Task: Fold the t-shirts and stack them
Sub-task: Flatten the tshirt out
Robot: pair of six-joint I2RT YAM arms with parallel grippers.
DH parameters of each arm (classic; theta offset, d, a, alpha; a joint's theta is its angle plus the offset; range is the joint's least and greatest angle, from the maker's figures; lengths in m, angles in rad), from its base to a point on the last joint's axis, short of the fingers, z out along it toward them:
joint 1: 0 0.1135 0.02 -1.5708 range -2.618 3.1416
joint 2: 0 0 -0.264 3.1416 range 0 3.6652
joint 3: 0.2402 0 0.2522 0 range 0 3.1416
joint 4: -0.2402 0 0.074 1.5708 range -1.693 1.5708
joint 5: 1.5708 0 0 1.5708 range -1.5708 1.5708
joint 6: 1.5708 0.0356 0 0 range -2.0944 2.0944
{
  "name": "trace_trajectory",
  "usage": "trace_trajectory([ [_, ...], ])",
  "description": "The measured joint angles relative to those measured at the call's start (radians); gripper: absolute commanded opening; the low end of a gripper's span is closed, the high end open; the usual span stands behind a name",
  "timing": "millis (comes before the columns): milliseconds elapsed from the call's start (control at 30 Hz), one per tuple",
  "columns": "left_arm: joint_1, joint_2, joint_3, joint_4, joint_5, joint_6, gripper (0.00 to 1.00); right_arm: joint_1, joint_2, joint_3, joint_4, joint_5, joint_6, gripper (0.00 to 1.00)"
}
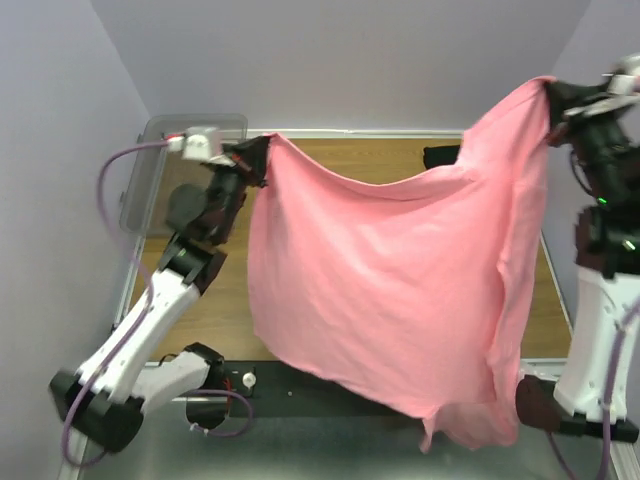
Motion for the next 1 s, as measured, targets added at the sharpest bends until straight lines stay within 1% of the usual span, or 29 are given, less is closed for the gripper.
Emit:
trace_trajectory([
  [33,0.009,0.058,-0.016,-0.002,-0.019,-0.001,0.0,0.0,-0.003,-0.14,0.031,-0.01,-0.011,0.01],
  [67,0.021,0.131,-0.029,-0.007,-0.036,-0.002,0.0,0.0,-0.003,-0.227,0.051,-0.015,-0.019,0.01],
  [100,0.032,0.211,-0.029,-0.021,-0.048,-0.004,0.0,-0.001,0.006,-0.405,0.107,-0.019,-0.036,0.01],
  [133,0.043,0.301,-0.021,-0.029,-0.061,-0.006,0.0,-0.002,0.019,-0.522,0.122,-0.023,-0.051,0.0],
  [200,0.061,0.498,0.011,-0.068,-0.077,-0.01,0.0,-0.002,0.069,-0.699,0.172,-0.027,-0.081,0.01],
  [233,0.068,0.635,0.061,-0.095,-0.084,-0.01,0.0,-0.002,0.102,-0.771,0.196,-0.028,-0.099,0.01],
  [300,0.078,0.794,0.132,-0.144,-0.092,-0.009,0.0,-0.002,0.207,-0.888,0.242,-0.039,-0.142,0.01],
  [333,0.082,0.909,0.197,-0.172,-0.096,-0.008,0.0,-0.002,0.248,-0.905,0.254,-0.045,-0.156,0.01],
  [367,0.086,0.994,0.249,-0.198,-0.096,-0.006,0.0,-0.002,0.317,-0.911,0.276,-0.052,-0.171,0.01],
  [400,0.09,1.07,0.308,-0.234,-0.095,-0.006,0.0,-0.002,0.352,-0.911,0.294,-0.054,-0.18,0.01],
  [433,0.092,1.107,0.342,-0.261,-0.095,-0.003,0.0,-0.002,0.417,-0.9,0.318,-0.058,-0.19,0.01],
  [467,0.096,1.181,0.406,-0.276,-0.095,-0.002,0.0,-0.002,0.459,-0.888,0.334,-0.059,-0.196,0.0],
  [533,0.101,1.244,0.472,-0.325,-0.095,0.003,0.0,-0.002,0.537,-0.852,0.361,-0.058,-0.206,0.01],
  [667,0.114,1.271,0.54,-0.386,-0.096,0.016,0.0,-0.002,0.602,-0.79,0.39,-0.052,-0.208,0.01],
  [867,0.156,1.273,0.636,-0.414,-0.094,0.037,0.0,-0.002,0.655,-0.668,0.408,-0.042,-0.193,0.01],
  [933,0.168,1.271,0.638,-0.408,-0.089,0.045,0.0,-0.002,0.664,-0.629,0.403,-0.045,-0.182,0.01],
  [1000,0.18,1.255,0.605,-0.397,-0.066,0.049,0.0,-0.002,0.663,-0.601,0.391,-0.07,-0.168,0.01],
])
